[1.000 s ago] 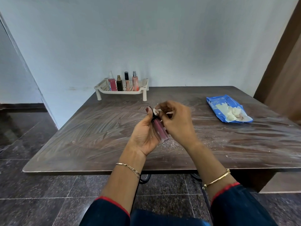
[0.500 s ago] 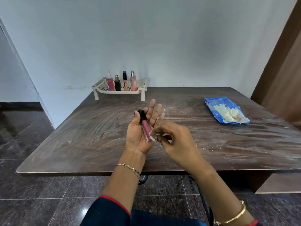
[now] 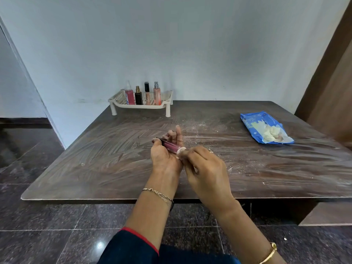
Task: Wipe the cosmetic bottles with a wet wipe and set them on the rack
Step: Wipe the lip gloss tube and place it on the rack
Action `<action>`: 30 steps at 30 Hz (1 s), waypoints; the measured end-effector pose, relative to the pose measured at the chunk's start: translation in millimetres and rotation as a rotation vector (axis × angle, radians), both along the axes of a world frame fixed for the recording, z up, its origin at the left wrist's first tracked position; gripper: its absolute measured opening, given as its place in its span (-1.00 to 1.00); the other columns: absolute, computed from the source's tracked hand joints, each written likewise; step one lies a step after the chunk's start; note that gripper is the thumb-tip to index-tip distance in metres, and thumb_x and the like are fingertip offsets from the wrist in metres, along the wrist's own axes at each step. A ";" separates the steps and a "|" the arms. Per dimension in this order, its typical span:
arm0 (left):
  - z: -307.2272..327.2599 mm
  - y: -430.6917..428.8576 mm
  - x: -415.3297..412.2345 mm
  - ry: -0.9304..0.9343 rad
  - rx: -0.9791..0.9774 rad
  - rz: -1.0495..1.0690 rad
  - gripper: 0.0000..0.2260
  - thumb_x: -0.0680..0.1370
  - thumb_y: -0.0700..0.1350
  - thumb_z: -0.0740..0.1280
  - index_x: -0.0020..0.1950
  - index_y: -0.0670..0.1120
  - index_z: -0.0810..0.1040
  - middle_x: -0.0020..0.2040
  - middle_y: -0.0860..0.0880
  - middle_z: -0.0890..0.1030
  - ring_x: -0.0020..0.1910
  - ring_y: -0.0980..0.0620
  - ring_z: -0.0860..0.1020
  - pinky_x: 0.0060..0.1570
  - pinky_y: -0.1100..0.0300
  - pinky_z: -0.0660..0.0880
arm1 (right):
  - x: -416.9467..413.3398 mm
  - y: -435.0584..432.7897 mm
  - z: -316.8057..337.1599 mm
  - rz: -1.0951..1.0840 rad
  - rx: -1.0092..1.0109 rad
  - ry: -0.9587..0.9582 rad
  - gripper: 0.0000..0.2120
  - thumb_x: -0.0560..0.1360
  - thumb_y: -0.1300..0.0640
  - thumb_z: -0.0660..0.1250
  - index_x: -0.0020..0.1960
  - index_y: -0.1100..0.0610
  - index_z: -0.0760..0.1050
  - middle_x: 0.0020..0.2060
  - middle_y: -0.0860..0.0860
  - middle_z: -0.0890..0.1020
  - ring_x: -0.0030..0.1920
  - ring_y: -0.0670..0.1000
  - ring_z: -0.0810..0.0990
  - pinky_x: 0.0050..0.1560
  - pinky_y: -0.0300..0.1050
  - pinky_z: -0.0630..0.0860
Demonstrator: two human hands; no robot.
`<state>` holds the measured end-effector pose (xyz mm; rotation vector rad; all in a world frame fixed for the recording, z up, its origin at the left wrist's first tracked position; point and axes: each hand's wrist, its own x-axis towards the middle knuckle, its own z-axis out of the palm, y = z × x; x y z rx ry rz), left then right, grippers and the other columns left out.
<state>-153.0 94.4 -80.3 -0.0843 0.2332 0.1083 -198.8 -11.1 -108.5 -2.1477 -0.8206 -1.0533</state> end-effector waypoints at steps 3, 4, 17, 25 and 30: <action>-2.3 -0.2 2.4 0.030 0.049 0.004 -0.64 0.66 0.00 0.12 -0.25 -0.17 0.40 -0.49 -0.09 0.42 -0.57 0.05 0.43 -0.32 0.10 0.63 | -0.2 -4.2 -4.4 0.020 -0.032 0.041 -0.83 0.42 0.34 0.43 -0.01 0.18 0.60 -0.14 0.00 0.63 -0.20 0.01 0.61 -0.27 -0.04 0.57; -4.1 -0.1 3.3 0.013 0.084 -0.012 -0.64 0.64 0.03 0.14 -0.24 -0.17 0.40 -0.47 -0.07 0.42 -0.56 0.07 0.40 -0.35 0.17 0.62 | 1.3 -6.2 -4.9 0.026 -0.020 0.057 -0.83 0.42 0.34 0.43 -0.02 0.17 0.60 -0.13 -0.01 0.64 -0.18 0.00 0.62 -0.24 -0.04 0.58; -20.5 3.1 -19.3 -0.282 0.574 -0.149 -0.66 0.59 -0.05 0.23 0.37 -0.02 0.48 -0.20 0.00 0.49 -0.20 0.11 0.45 -0.08 0.21 0.49 | 2.4 -4.0 -5.6 0.037 0.313 0.112 -0.86 0.40 0.33 0.45 -0.07 0.18 0.61 -0.16 -0.05 0.62 -0.15 -0.12 0.62 -0.16 -0.12 0.60; -22.4 -5.7 -39.8 -0.343 0.565 -0.302 -0.66 0.56 -0.27 0.21 0.34 -0.28 0.40 0.14 -0.20 0.55 0.09 -0.04 0.55 0.23 0.11 0.45 | 12.1 -2.4 10.4 0.032 0.316 0.109 -0.75 0.43 0.36 0.40 0.07 0.15 0.58 0.01 -0.03 0.59 0.01 -0.10 0.59 -0.01 -0.09 0.60; -23.9 -3.5 -36.8 -0.277 0.471 -0.267 -0.68 0.56 -0.30 0.19 0.31 -0.21 0.44 0.06 -0.20 0.56 0.07 -0.02 0.55 0.13 0.18 0.50 | 5.5 -6.6 -5.9 0.005 0.194 0.110 -0.77 0.43 0.36 0.40 0.05 0.16 0.61 -0.03 -0.03 0.60 -0.03 -0.08 0.59 -0.07 -0.10 0.59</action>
